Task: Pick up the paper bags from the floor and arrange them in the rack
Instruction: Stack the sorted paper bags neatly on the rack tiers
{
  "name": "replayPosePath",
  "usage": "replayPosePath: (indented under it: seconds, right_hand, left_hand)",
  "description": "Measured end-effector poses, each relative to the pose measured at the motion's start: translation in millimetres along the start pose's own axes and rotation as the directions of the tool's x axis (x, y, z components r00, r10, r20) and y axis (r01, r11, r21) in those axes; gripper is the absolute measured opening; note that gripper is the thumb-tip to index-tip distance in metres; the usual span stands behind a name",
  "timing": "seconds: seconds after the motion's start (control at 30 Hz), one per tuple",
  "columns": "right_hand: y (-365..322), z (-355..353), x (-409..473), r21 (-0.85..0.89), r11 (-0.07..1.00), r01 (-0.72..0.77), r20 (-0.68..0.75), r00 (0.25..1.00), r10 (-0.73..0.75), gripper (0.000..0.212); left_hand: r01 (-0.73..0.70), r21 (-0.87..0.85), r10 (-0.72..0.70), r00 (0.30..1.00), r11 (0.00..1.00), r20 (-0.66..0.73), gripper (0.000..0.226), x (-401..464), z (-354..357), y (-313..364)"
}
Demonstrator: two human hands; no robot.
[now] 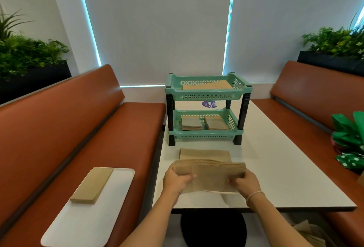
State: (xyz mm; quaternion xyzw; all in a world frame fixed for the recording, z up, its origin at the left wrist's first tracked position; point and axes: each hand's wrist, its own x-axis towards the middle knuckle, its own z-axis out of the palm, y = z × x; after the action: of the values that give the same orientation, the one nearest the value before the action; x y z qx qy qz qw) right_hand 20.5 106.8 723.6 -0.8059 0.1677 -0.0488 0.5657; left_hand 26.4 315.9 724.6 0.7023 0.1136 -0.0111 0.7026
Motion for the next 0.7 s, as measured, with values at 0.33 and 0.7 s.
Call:
replayPosePath:
  seconds: [0.33, 0.7]
  right_hand:
    - [2.1, -11.4, -1.9, -0.171, 0.985, 0.005, 0.085, 0.996, 0.01, 0.02]
    - [-92.9, -19.9, -1.2, 0.209, 0.959, 0.19, 0.015, 0.98, -0.197, 0.055]
  left_hand:
    - [0.05, 0.142, -0.057, 0.997, 0.989, 0.048, 0.038, -1.8, -15.7, -4.0]
    - [-0.198, 0.552, 0.018, 0.949, 0.81, 0.315, 0.046, -3.1, 2.4, 32.8]
